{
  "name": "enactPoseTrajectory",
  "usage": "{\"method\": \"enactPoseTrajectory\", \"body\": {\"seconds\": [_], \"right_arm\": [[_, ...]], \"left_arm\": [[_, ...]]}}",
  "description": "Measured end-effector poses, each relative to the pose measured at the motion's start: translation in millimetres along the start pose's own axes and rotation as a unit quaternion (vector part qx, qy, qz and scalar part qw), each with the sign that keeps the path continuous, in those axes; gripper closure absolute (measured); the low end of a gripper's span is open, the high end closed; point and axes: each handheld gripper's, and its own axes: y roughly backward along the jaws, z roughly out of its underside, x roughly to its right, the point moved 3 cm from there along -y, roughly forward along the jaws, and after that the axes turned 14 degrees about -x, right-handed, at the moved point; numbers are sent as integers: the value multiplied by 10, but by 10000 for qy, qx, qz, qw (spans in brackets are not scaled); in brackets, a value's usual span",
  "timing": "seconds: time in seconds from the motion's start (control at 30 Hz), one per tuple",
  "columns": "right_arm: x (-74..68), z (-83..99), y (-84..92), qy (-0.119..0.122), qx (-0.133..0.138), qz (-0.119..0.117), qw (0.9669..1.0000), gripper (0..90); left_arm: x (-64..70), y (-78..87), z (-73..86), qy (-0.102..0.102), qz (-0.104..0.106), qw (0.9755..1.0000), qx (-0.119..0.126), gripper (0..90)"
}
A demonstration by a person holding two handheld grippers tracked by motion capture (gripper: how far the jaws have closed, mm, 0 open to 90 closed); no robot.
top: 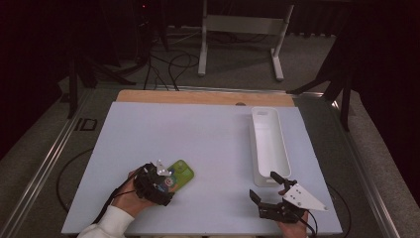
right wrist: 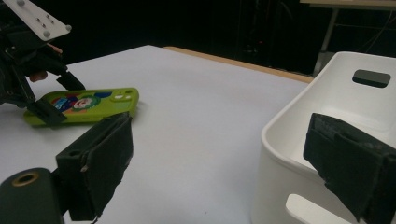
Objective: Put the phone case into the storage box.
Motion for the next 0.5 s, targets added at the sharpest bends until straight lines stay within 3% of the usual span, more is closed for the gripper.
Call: {"method": "enactPoseTrajectory", "body": {"seconds": [0.5], "right_arm": [[0, 1, 2, -16, -3, -5, 10000, 83]], "left_arm": [[25, 115, -19, 222, -82, 9989, 408, 162]]}}
